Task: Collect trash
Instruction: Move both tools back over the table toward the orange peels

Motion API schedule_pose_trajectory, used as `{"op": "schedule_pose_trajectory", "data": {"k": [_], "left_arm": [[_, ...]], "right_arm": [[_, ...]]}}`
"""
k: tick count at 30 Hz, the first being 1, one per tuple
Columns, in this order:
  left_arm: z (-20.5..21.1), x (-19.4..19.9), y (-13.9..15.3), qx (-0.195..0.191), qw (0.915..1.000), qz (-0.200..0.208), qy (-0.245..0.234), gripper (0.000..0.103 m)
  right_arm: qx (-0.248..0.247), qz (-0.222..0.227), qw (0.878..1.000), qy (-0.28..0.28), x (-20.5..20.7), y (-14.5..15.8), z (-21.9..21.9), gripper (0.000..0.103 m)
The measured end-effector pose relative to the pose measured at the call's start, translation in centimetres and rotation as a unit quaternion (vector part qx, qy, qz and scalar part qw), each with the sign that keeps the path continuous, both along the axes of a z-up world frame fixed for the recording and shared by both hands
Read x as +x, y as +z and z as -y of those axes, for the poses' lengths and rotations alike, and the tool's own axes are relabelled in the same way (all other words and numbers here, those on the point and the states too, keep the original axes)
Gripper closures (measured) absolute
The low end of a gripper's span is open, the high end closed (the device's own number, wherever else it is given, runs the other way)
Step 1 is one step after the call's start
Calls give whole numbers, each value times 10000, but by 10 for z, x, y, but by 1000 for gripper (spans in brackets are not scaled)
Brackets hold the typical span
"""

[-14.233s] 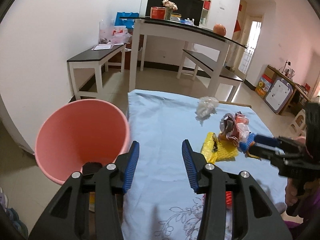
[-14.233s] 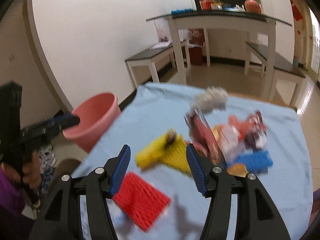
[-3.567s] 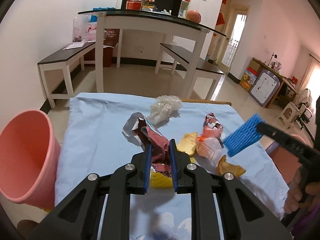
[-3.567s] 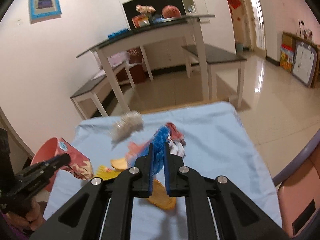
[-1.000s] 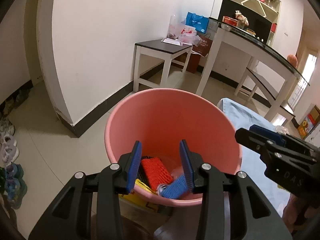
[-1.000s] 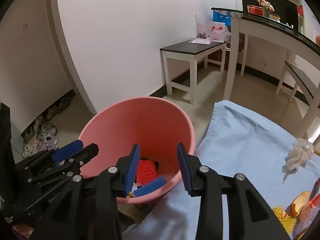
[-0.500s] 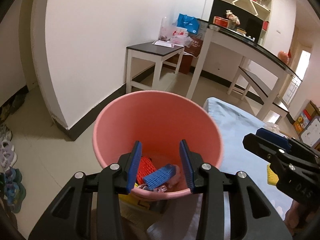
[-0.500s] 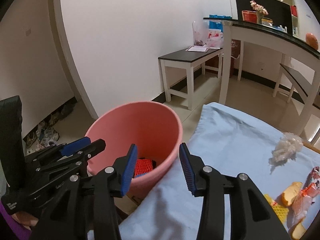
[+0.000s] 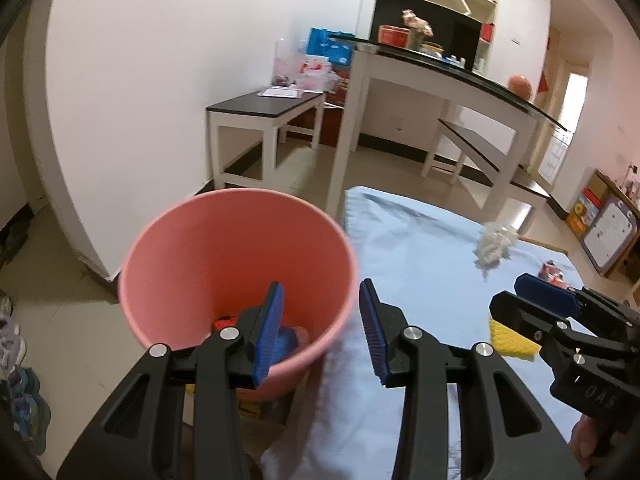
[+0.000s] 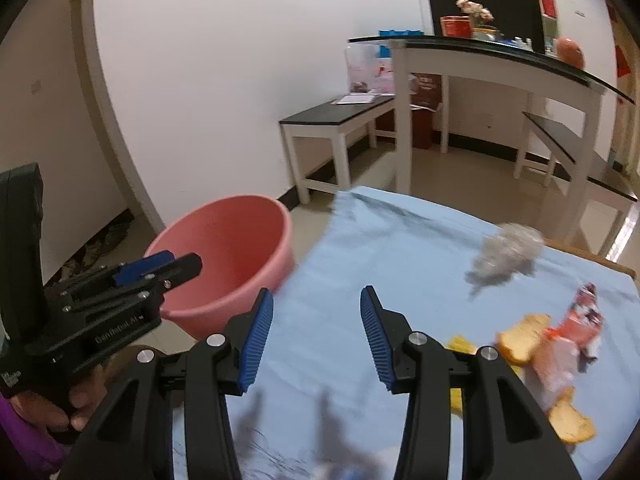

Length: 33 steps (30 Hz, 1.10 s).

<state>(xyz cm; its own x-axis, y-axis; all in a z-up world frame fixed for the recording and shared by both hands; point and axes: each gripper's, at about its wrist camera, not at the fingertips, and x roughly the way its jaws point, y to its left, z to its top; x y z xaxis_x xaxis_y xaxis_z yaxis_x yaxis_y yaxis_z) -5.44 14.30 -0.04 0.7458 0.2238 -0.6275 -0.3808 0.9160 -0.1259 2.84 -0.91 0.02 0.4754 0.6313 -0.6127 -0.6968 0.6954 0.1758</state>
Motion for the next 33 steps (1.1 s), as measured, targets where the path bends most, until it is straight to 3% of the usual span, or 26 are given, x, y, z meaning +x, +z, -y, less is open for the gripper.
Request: {"op": "schedule_pose_trajectory", "data": {"k": [16,27,33], "left_arm": [[76,44,-6,191,9957,-174,-890,63],[120,68,-13,277,9877,-312,-1507,63],[139,80,-22,200,9829,-440,-1779,63]], "right_arm": [[100,-341,9939,-1047,20,-23,115,57],[149,-489,9769,-2077,36,-39,206,53],[118,-708,9698,-2332,39,-52,229,53]]}}
